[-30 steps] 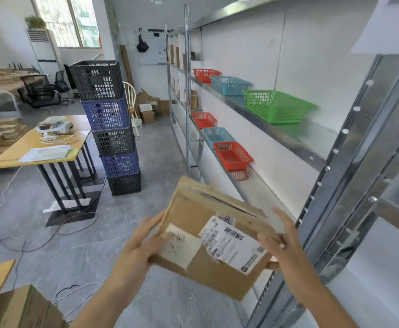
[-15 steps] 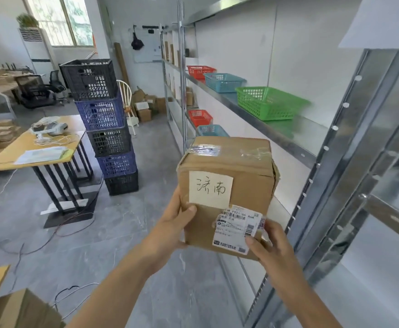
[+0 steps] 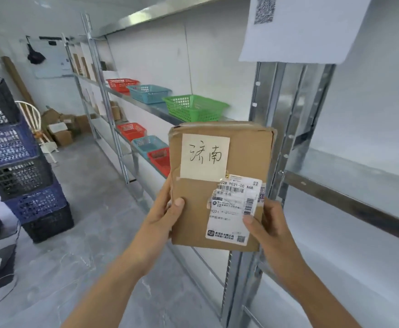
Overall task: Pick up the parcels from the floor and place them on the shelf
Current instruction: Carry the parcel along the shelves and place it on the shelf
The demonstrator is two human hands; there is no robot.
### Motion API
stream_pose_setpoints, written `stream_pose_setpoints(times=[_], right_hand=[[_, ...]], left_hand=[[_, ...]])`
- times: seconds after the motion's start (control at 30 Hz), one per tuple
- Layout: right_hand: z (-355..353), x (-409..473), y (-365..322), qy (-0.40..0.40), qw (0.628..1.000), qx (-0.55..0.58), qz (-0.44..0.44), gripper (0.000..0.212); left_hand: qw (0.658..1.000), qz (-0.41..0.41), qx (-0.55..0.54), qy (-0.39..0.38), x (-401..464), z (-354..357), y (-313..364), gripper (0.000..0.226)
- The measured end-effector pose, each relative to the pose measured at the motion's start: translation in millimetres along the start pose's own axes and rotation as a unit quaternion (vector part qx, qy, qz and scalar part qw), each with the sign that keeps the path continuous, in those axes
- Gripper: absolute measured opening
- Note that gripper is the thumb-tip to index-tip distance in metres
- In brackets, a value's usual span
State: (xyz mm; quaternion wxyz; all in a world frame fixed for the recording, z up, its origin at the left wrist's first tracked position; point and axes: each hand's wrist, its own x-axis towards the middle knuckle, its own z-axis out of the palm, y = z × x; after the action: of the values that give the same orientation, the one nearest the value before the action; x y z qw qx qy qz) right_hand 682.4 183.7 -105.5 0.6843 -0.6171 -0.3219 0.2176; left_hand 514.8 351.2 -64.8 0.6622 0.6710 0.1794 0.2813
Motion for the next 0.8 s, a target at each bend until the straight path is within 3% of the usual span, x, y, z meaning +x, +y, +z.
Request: stream_pose_setpoints(times=[0.17, 0.43, 0.6, 0.8], right_hand=[[-0.8, -38.2, -27.5, 0.085, 0.996, -0.011, -0.038, 0.041], [-35.3, -154.1, -57.7, 0.262, 0.963, -0.042, -0.039, 0.043], [-69.1, -237.7, -82.4, 0.366, 0.924, -0.1, -0.05, 0.073], [-94.5, -339.1, -111.4, 0.473, 0.869, -0.135, -0.051, 0.053]], left_hand=[[0.996, 0.038, -0.031, -0.071, -1.9, 12.4, 7.0, 0.066], [0.964, -0.006, -0.101, -0.246, -25.6, 79.8, -16.7, 0.072], [0.922, 0.007, -0.121, -0.367, -54.5, 153.9, -12.0, 0.064], [0.867, -0.001, -0.144, -0.477, -113.1, 237.9, 4.0, 0.057]])
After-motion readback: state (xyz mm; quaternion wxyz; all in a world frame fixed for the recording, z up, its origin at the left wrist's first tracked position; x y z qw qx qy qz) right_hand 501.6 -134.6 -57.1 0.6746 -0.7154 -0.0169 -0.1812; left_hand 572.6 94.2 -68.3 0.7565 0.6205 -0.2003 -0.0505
